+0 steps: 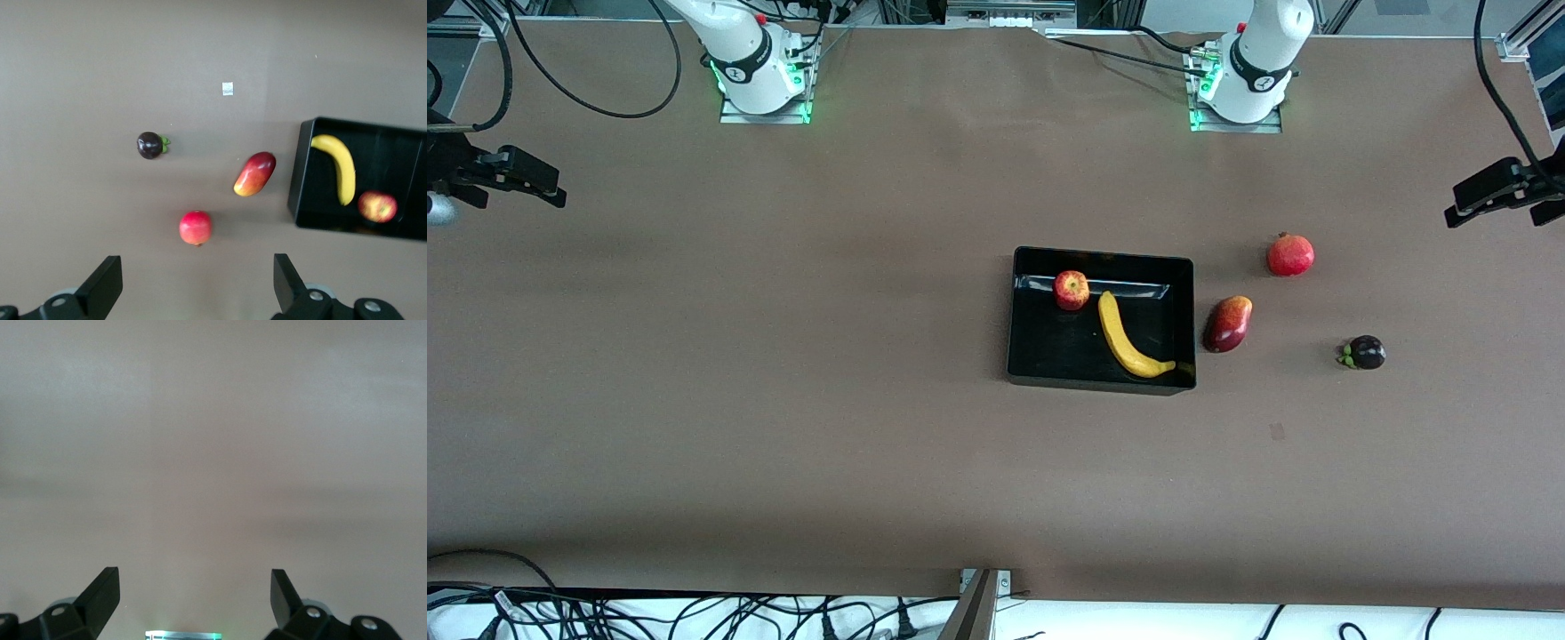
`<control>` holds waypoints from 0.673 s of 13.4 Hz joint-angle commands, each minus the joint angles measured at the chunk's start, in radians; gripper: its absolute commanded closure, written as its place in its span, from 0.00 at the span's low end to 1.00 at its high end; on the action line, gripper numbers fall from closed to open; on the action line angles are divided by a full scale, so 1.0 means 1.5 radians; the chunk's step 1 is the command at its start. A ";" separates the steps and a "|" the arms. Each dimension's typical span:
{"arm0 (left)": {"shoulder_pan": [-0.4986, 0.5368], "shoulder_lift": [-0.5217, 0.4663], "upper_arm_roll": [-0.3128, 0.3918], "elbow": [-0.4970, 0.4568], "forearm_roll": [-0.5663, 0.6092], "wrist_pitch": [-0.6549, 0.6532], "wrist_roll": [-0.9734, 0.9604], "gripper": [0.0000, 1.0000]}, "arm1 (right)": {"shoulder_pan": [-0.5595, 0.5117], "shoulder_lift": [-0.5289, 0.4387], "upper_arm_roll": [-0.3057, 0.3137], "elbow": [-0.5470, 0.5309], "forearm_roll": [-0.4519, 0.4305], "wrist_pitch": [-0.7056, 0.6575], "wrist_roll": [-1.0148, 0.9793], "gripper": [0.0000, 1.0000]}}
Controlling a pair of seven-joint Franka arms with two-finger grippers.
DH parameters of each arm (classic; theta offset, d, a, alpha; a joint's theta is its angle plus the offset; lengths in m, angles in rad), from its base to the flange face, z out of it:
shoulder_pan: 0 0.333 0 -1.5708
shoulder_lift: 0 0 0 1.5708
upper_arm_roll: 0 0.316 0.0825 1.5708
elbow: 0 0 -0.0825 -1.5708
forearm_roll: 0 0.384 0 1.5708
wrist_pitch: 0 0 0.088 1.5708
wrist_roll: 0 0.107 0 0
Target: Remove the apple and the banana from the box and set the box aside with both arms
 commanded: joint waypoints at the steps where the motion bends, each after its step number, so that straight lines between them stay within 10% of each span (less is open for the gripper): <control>1: -0.003 0.027 -0.019 -0.005 -0.015 0.045 -0.056 0.00 | 0.002 -0.002 -0.002 0.007 0.010 -0.009 -0.008 0.00; 9: -0.082 0.103 -0.046 -0.150 -0.004 0.257 -0.262 0.00 | 0.002 -0.002 -0.002 0.007 0.010 -0.009 -0.008 0.00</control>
